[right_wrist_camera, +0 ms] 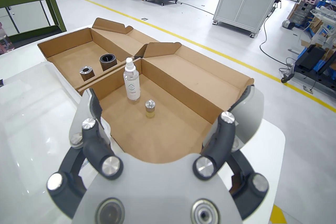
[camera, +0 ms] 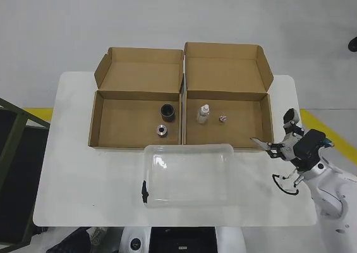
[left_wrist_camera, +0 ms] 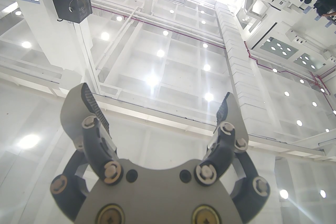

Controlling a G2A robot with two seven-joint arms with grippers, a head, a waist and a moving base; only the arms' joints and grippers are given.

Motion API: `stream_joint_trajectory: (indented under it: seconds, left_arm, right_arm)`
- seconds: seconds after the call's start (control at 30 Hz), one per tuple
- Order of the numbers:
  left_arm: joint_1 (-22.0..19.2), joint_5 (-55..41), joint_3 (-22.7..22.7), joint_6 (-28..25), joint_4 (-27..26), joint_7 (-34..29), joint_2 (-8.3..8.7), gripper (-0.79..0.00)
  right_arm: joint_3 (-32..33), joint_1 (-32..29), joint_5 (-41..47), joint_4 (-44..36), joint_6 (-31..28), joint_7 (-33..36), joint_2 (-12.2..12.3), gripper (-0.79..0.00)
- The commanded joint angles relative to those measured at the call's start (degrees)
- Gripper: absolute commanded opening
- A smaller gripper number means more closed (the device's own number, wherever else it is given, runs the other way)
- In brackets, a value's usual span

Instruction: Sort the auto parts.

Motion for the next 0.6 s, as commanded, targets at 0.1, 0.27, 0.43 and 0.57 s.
stream_joint_trajectory:
  seconds: [0.1, 0.27, 0.43, 0.57]
  left_arm:
    - [0.00, 0.00, 0.00, 0.00, 0.00, 0.00, 0.00, 0.000]
    - [0.00, 0.00, 0.00, 0.00, 0.00, 0.00, 0.00, 0.000]
    - [0.00, 0.00, 0.00, 0.00, 0.00, 0.00, 0.00, 0.000]
    - [0.00, 0.00, 0.00, 0.00, 0.00, 0.00, 0.00, -0.001]
  right_arm:
    - [1.91, -3.71, -2.13, 1.23, 0.62, -6.53, 0.09, 0.000]
    - [2.83, -4.98, -3.67, 2.99, 0.39, -9.30, 0.28, 0.000]
    - [3.02, -4.77, -3.22, 4.18, -0.48, -11.13, 0.44, 0.000]
    - [3.26, -4.64, -3.26, 4.47, -0.59, -11.19, 0.52, 0.000]
